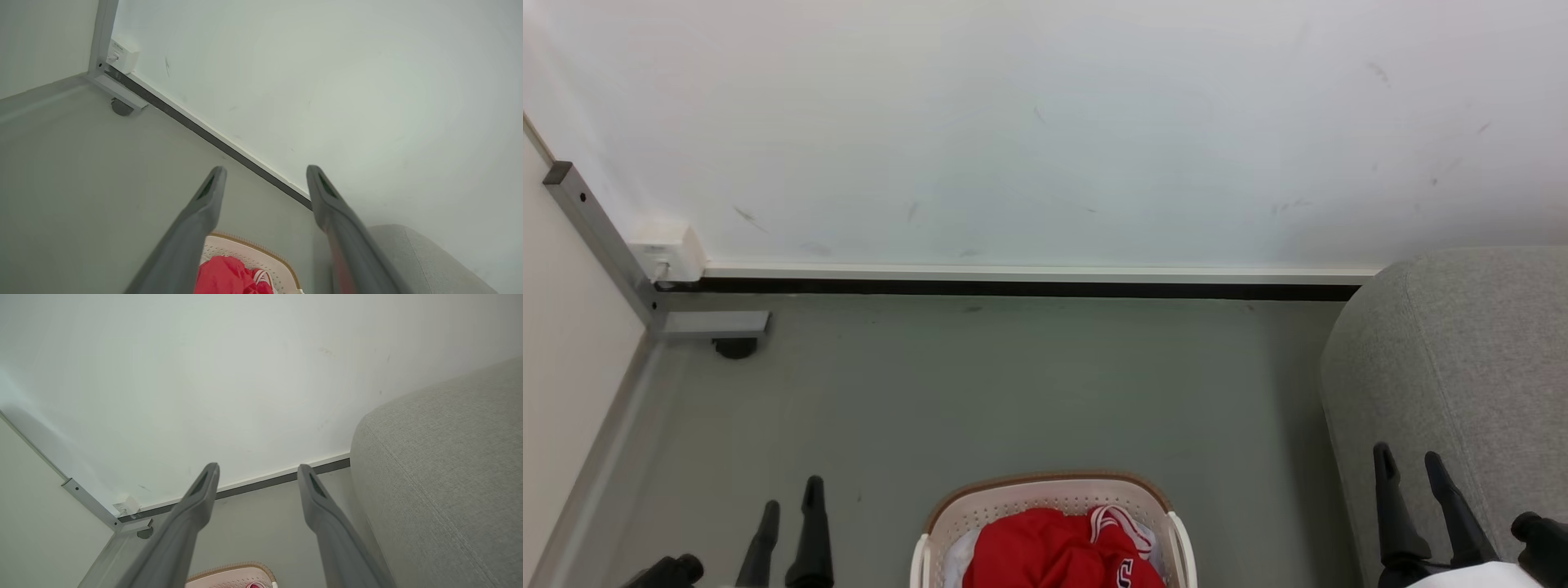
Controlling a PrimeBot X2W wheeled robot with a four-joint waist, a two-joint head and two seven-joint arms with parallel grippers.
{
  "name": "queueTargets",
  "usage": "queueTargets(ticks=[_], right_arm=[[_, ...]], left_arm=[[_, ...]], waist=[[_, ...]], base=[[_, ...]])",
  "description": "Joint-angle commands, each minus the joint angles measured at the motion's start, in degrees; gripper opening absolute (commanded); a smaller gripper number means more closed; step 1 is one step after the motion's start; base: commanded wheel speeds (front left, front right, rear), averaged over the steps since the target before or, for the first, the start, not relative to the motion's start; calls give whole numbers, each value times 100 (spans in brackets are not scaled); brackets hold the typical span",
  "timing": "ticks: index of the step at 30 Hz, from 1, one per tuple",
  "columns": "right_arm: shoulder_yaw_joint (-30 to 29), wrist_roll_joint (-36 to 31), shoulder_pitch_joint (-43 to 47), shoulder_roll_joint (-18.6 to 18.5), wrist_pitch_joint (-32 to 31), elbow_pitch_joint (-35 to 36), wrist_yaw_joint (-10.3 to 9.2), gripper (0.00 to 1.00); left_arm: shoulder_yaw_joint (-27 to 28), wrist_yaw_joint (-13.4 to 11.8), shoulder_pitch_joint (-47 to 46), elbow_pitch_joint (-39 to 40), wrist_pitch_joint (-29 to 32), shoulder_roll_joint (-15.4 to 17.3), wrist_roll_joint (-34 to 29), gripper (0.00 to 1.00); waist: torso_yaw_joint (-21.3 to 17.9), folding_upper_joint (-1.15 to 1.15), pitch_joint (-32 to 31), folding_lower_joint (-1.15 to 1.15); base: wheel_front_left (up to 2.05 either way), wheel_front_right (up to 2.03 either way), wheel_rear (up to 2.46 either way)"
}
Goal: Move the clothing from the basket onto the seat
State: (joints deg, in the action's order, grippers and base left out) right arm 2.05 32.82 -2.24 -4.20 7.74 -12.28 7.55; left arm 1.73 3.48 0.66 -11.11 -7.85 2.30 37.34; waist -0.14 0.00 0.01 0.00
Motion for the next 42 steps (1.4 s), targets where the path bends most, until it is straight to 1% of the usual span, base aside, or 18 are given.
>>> queueTargets(ticks=[1,10,23,42], right_arm=[[15,-177,-7,-50,62,36,-6,100],[42,-760,-11,-76,197,-66,-7,100],[-12,-1439,15,-73,368,-185,-8,100],[-195,-2053,142,14,577,-346,-10,100]], left_arm=[[2,-12,39,72,-46,53,-175,100],[-54,2,112,141,-185,59,-773,100],[-104,-25,212,175,-349,64,-1461,100],[-157,131,347,78,-571,73,-2161,100]], waist=[[-2,0,-2,0],[-12,0,-12,0],[11,0,-40,0],[-11,0,-81,0]], base=[[0,0,0],[0,0,0],[0,0,0],[0,0,0]])
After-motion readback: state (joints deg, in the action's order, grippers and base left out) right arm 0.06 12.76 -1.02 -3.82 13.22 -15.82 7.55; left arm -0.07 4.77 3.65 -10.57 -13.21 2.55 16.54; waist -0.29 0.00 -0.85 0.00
